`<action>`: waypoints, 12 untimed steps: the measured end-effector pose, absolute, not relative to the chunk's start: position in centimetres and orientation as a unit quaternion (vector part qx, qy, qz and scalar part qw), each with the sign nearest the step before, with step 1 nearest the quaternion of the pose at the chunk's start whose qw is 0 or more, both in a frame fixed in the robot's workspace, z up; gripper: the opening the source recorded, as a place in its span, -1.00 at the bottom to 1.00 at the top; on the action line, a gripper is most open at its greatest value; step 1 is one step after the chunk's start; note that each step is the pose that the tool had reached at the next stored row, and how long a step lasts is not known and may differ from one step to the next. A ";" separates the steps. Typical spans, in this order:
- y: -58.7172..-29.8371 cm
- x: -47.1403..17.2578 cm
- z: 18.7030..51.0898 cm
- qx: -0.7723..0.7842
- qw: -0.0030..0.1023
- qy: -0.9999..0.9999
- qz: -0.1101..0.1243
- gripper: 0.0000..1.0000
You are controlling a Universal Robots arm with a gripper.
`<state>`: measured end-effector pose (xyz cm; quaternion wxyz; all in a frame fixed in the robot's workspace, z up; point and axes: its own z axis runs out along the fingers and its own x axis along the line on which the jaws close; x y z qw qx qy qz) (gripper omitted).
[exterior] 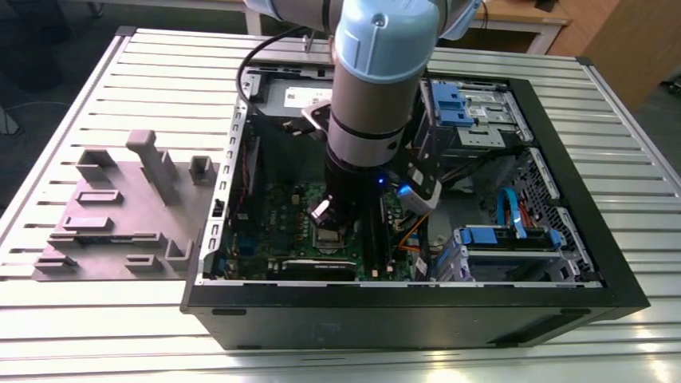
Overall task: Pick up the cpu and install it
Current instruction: 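Install the first cpu locking lever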
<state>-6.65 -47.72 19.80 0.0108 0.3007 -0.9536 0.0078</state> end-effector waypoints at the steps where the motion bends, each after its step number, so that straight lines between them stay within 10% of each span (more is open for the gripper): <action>1: -47.8 -6.7 19.7 0.299 0.011 -0.954 0.008 -0.80; 12: -48.0 -6.3 19.2 0.292 0.011 -0.956 0.008 -0.80</action>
